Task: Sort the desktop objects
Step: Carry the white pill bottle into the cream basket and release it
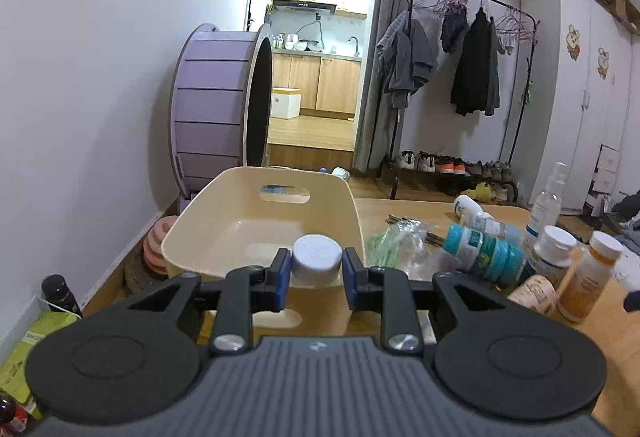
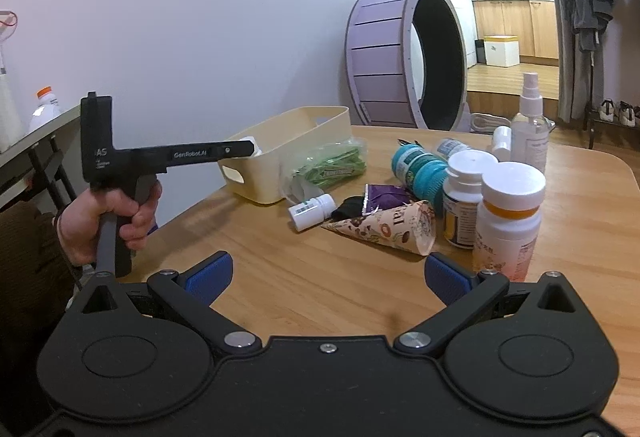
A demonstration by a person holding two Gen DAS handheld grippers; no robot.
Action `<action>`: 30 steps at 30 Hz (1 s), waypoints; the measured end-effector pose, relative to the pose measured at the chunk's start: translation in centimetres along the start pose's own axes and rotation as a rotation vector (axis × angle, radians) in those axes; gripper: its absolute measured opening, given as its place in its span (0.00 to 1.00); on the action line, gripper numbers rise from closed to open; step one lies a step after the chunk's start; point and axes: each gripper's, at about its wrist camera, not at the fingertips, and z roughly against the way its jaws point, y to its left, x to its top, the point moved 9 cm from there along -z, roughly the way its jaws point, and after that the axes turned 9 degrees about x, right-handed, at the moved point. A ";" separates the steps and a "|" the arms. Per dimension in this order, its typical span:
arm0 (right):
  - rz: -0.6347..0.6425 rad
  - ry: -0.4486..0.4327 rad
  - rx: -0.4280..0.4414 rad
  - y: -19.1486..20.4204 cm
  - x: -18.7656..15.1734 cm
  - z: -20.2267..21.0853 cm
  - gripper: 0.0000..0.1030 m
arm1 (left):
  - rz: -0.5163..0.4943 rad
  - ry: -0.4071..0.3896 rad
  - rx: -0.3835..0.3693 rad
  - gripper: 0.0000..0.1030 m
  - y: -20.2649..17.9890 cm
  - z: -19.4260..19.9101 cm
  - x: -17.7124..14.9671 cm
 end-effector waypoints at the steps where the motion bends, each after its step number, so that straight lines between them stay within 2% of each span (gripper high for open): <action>1: 0.002 0.000 0.002 0.1 0.0 0.1 1.00 | 0.000 0.001 -0.001 0.26 0.0 0.3 -0.1; 10: 0.002 -0.010 0.010 0.2 0.2 0.4 1.00 | -0.017 0.018 0.007 0.25 -0.4 1.9 -0.9; 22: 0.010 -0.016 0.044 1.2 0.6 0.6 1.00 | -0.064 0.042 0.001 0.25 -1.0 7.4 -1.0; 25: 0.010 -0.019 0.049 1.4 0.6 0.6 1.00 | -0.070 0.062 0.007 0.25 -0.9 6.5 -0.8; 30: 0.013 -0.015 0.046 1.4 0.5 0.6 1.00 | -0.106 0.153 0.010 0.25 -0.9 3.2 -0.8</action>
